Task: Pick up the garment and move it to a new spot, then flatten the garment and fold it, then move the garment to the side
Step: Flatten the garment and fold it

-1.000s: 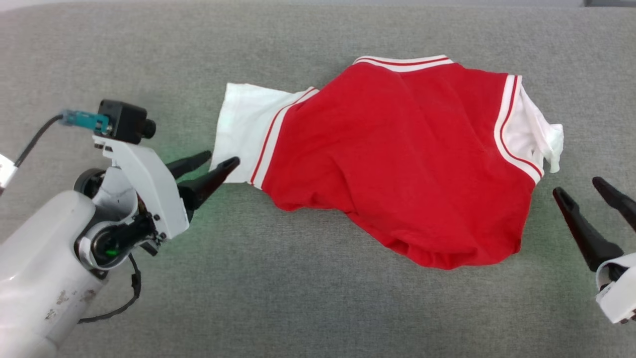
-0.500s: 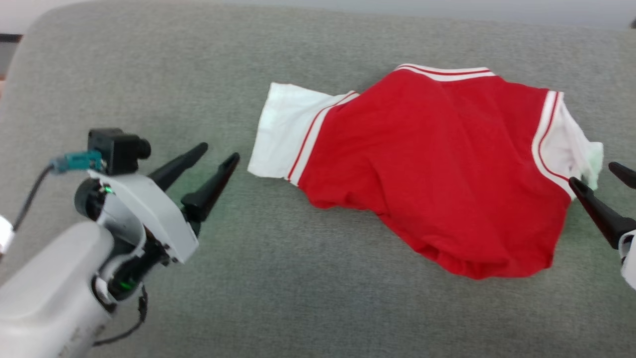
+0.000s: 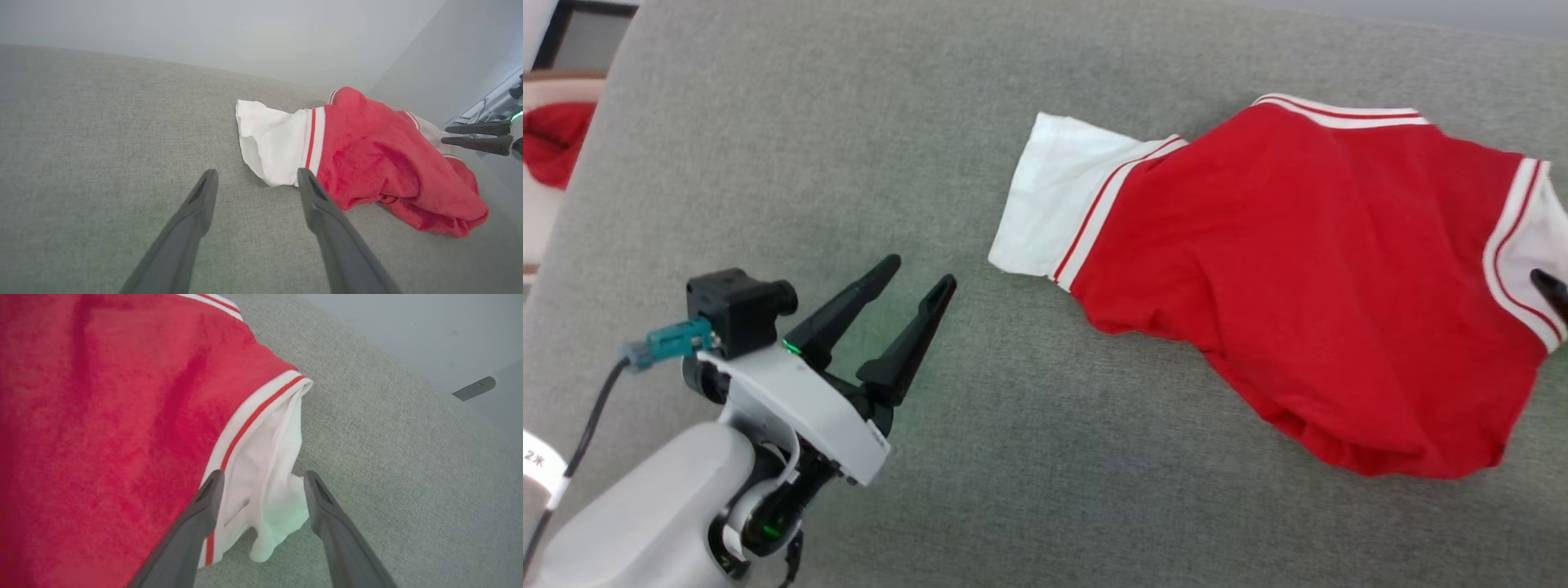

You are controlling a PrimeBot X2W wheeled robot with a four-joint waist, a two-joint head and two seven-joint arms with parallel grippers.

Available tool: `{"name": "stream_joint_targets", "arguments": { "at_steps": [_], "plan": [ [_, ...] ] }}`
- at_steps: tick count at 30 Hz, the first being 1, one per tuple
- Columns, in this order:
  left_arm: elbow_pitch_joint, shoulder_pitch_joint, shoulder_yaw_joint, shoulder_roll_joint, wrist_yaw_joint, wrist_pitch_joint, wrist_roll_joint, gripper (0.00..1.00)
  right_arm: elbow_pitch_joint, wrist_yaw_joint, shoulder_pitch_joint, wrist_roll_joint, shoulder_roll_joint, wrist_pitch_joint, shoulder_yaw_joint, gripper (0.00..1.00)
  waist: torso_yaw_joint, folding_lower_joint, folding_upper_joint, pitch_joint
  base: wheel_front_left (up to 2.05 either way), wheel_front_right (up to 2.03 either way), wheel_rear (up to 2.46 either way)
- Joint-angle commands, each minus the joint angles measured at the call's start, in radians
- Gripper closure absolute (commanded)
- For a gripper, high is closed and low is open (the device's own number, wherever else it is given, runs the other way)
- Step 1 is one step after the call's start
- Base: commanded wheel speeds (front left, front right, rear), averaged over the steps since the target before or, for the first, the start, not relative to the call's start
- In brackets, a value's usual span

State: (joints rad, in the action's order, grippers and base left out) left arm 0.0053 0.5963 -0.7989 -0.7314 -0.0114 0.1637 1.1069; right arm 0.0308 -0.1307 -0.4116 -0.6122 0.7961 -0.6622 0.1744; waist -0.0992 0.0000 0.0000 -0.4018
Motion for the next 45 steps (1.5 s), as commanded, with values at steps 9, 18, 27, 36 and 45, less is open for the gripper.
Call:
{"name": "stream_joint_targets", "arguments": {
  "at_steps": [9, 18, 27, 36, 45],
  "plan": [
    [-0.042, -0.035, 0.003, 0.003, -0.015, 0.022, 0.001, 0.0, -0.058, 0.0, -0.073, 0.028, 0.064, -0.006, 0.079, 0.0, -0.034, 0.0, 0.0, -0.04, 0.0, 0.0, 0.0],
    [-0.067, -0.033, 0.0, 0.0, -0.022, 0.022, -0.01, 0.0, -0.096, 0.0, -0.109, 0.022, 0.089, 0.011, 0.086, 0.0, -0.03, 0.0, 0.0, -0.056, 0.0, 0.0, 0.0],
    [-0.088, 0.056, 0.012, -0.038, -0.008, -0.029, -0.039, 0.0, -0.114, 0.0, -0.129, 0.009, 0.086, 0.017, 0.108, 0.93, -0.027, 0.0, 0.0, -0.085, 0.0, 0.0, 0.0],
    [-0.04, 0.325, 0.005, -0.065, 0.1, -0.218, -0.063, 0.0, -0.106, 0.0, -0.149, -0.011, 0.078, 0.012, 0.105, 1.0, -0.021, 0.0, 0.0, -0.141, 0.0, 0.0, 0.0],
    [0.122, 0.683, -0.218, 0.038, 0.142, -0.426, -0.095, 0.0, -0.064, 0.0, -0.174, -0.019, 0.034, 0.007, 0.131, 1.0, 0.021, 0.0, 0.0, -0.201, 0.0, 0.0, 0.0]
  ]
}}
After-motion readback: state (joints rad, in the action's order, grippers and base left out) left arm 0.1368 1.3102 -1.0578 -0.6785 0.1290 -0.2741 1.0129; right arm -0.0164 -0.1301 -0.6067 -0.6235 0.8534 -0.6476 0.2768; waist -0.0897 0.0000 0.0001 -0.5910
